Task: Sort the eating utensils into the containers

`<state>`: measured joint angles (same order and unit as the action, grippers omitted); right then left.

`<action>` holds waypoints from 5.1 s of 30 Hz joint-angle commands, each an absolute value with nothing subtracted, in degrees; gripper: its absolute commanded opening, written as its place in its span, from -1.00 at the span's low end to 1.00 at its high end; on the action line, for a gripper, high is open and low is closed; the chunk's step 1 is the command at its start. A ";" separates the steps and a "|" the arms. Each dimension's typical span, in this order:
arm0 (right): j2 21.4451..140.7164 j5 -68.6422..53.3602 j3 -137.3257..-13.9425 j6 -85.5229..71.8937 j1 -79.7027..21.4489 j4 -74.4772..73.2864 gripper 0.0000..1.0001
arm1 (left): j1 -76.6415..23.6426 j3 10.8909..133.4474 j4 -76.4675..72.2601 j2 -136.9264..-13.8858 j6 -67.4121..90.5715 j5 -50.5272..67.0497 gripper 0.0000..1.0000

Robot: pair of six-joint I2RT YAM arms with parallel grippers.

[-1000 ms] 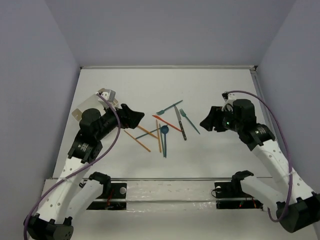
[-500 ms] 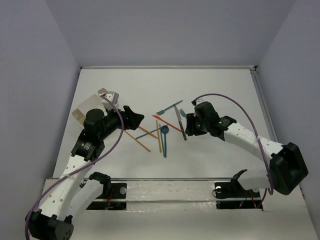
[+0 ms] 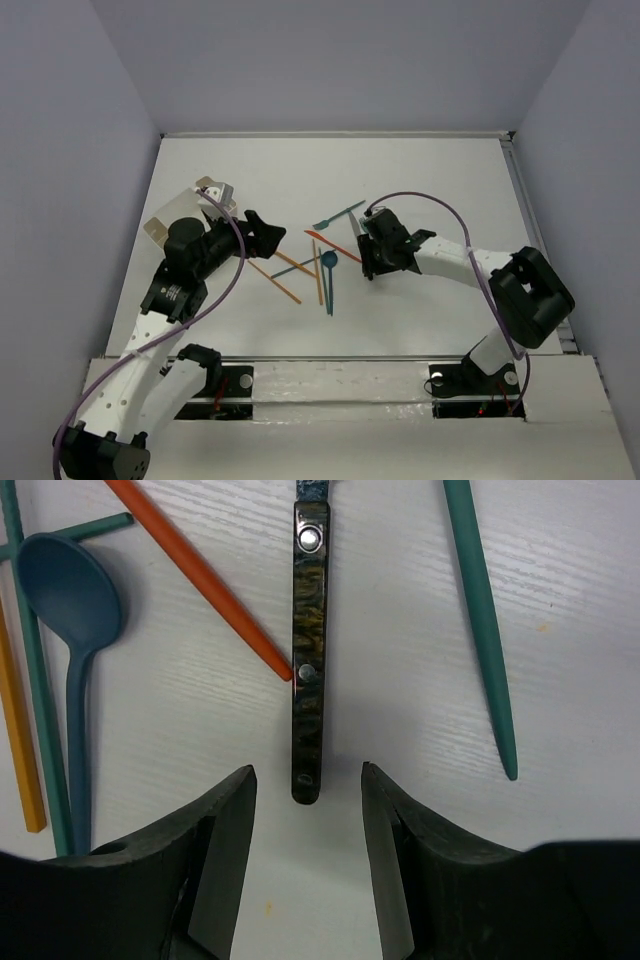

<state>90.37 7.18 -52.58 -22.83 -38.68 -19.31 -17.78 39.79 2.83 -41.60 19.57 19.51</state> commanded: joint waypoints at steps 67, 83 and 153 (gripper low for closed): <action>71.28 9.32 -53.88 -22.15 -54.23 -11.51 -1.00 | -39.28 47.55 -21.89 -75.32 40.17 9.15 -0.09; 69.17 13.18 -52.56 -22.24 -54.76 -8.53 -1.00 | -40.96 46.93 -17.93 -74.80 39.46 8.09 -0.52; 58.27 9.14 -32.25 -18.63 -54.76 10.72 0.74 | -6.50 68.82 -24.17 -92.64 7.47 -36.30 -1.00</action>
